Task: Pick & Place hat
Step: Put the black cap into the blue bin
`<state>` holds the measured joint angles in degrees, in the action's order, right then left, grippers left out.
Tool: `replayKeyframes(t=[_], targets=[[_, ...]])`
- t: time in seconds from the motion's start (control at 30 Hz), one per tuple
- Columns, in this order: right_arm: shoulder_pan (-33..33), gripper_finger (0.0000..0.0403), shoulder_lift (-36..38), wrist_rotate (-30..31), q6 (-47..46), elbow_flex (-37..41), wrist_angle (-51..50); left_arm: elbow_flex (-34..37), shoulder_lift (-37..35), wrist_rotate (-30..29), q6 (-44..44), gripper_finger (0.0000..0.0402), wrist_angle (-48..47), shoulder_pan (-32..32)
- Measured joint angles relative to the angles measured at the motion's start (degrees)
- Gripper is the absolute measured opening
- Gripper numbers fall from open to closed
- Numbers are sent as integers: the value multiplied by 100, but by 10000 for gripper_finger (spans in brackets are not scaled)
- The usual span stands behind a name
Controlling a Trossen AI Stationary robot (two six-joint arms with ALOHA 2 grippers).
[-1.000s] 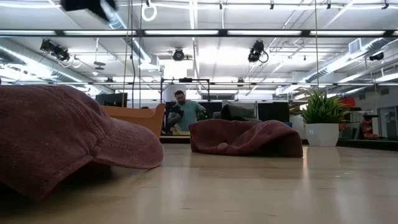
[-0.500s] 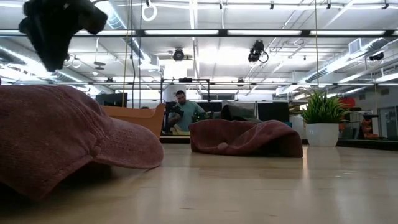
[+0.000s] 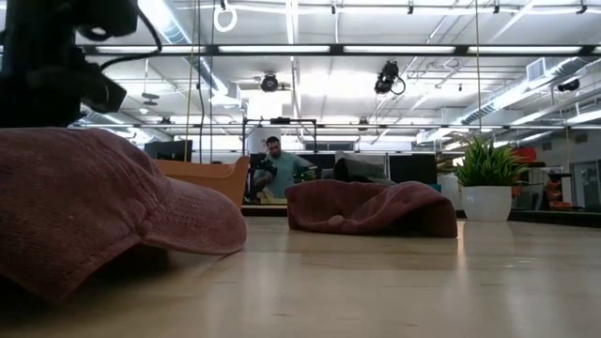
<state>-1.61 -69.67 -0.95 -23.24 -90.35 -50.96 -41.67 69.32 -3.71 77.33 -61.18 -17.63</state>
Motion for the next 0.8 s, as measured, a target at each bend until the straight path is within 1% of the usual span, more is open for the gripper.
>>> replayKeyframes(t=[0.2,0.37,0.47,0.57,0.6,0.7,0.8], targets=[[0,189,-7,1,0,0,-4,398,0,57,10,131,764,-2],[0,189,-83,2,8,4,-8,594,-2,47,56,125,819,11],[0,189,-169,2,47,4,-12,610,-2,35,41,93,793,11],[0,189,-261,3,197,4,-11,565,0,35,10,31,760,11],[0,189,-286,3,250,4,-9,516,0,38,6,17,776,11],[0,189,-332,2,400,4,74,235,-2,46,-323,10,780,4],[0,189,-330,-6,742,4,265,-277,-2,-20,-747,5,757,4]])
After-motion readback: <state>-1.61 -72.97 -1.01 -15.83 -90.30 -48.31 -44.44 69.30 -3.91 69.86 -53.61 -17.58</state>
